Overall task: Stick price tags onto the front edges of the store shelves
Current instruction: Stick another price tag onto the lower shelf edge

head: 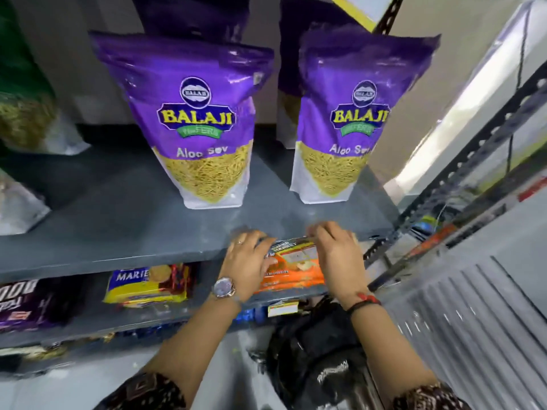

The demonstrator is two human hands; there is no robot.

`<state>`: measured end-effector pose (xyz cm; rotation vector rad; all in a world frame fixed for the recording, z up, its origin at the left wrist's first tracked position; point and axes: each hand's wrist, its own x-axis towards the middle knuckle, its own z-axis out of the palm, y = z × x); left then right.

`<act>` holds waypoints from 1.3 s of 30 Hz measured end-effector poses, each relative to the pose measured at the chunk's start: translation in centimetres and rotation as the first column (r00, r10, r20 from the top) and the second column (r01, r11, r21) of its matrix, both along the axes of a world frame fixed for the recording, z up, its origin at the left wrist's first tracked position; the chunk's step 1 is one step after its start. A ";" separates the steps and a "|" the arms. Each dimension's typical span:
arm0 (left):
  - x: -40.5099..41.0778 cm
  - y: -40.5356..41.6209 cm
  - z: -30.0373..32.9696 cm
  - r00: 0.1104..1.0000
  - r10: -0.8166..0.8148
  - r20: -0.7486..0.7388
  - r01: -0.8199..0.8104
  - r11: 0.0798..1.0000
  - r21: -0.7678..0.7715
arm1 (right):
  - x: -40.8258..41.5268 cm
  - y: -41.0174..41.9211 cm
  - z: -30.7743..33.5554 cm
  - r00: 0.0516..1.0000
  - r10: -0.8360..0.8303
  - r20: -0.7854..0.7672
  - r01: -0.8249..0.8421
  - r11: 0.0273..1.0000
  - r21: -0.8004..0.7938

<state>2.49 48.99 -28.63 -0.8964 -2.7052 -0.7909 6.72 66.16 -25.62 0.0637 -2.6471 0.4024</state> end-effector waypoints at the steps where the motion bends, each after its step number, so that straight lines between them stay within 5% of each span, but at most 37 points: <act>1: -0.1 0.4 -0.3 1.000 0.020 0.001 -0.020 1.000 0.024 | 0.0 0.1 -0.1 1.000 0.020 0.005 -0.020 1.000 0.005; 4: -0.5 1.0 -1.0 0.999 0.044 -0.002 -0.044 0.988 0.148 | 0.9 0.4 -0.6 0.996 0.087 0.007 -0.087 0.996 -0.037; 8: -0.3 0.9 -1.0 0.998 0.064 -0.010 -0.059 0.962 0.267 | 1.7 0.7 -0.9 0.997 0.067 -0.045 -0.078 0.944 -0.322; 17: -0.1 0.5 -1.1 0.968 0.248 -0.043 -0.238 0.958 0.162 | 0.3 0.9 -3.3 0.986 0.016 0.165 0.106 0.704 -0.702; 23: -0.1 0.7 -1.2 0.951 0.306 -0.044 -0.296 0.943 0.151 | -0.7 0.5 -2.8 0.988 -0.071 0.137 0.141 0.776 -0.615; 39: -0.1 1.0 -1.2 0.953 0.299 -0.035 -0.284 0.930 0.234 | -1.0 0.0 -2.4 0.978 -0.123 0.169 0.202 0.760 -0.617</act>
